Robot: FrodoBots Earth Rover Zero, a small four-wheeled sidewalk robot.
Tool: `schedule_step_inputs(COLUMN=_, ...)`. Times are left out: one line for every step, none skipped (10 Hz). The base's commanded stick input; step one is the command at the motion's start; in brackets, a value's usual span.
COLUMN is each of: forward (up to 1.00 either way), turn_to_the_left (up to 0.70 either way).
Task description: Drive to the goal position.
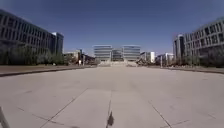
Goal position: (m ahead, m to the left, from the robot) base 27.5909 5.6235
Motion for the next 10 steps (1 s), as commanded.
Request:
schedule_step_inputs(forward=0.70, turn_to_the_left=-0.01)
schedule_step_inputs(forward=0.70, turn_to_the_left=-0.01)
schedule_step_inputs(forward=0.70, turn_to_the_left=-0.01)
schedule_step_inputs(forward=0.70, turn_to_the_left=-0.01)
schedule_step_inputs(forward=0.70, turn_to_the_left=-0.01)
schedule_step_inputs(forward=0.70, turn_to_the_left=-0.01)
schedule_step_inputs(forward=0.70, turn_to_the_left=-0.01)
schedule_step_inputs(forward=0.70, turn_to_the_left=-0.01)
schedule_step_inputs(forward=0.70, turn_to_the_left=-0.01)
schedule_step_inputs(forward=0.70, turn_to_the_left=-0.01)
